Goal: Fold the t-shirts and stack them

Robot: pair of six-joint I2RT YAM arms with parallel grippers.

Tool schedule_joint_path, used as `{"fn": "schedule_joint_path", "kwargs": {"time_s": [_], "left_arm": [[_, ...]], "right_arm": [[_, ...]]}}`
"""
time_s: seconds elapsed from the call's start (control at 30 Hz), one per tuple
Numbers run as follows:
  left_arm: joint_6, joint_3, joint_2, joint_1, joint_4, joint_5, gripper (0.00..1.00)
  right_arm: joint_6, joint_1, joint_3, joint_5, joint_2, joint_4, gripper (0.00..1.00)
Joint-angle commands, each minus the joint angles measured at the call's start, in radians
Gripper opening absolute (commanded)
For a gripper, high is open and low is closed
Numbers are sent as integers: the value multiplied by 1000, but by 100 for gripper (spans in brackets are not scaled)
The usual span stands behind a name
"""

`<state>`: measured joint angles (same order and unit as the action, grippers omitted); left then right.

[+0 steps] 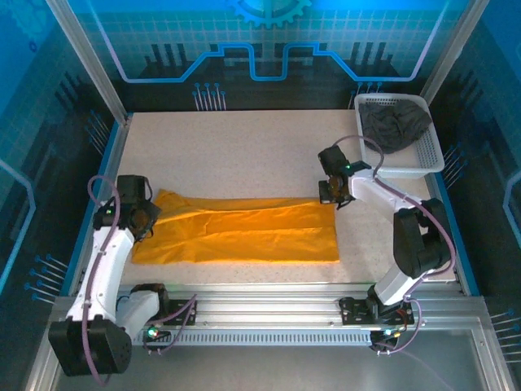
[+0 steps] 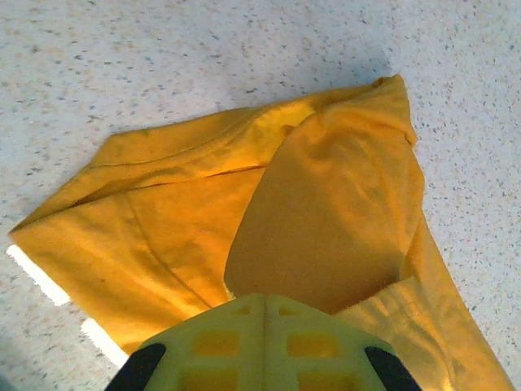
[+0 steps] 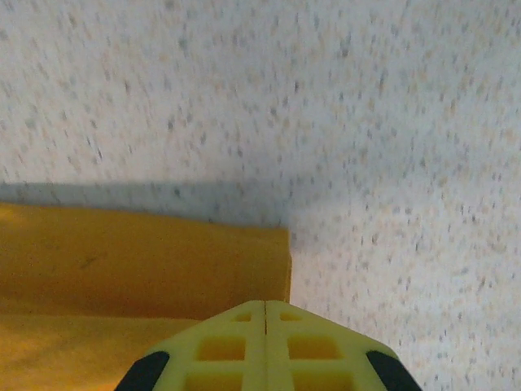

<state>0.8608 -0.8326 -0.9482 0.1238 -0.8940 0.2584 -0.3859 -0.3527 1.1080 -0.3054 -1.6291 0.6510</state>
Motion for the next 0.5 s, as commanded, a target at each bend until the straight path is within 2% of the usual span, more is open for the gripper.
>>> {"fn": "schedule_joint_path", "kwargs": {"time_s": [0.0,0.47], "left_arm": [[16,24,13,14,-91,33,0],[91,93,93,14,-203,12,0]], "right_arm": [[-42,-34,-58,-39,55,37,0],[-86,-105,-128,-105,83,80,0]]}}
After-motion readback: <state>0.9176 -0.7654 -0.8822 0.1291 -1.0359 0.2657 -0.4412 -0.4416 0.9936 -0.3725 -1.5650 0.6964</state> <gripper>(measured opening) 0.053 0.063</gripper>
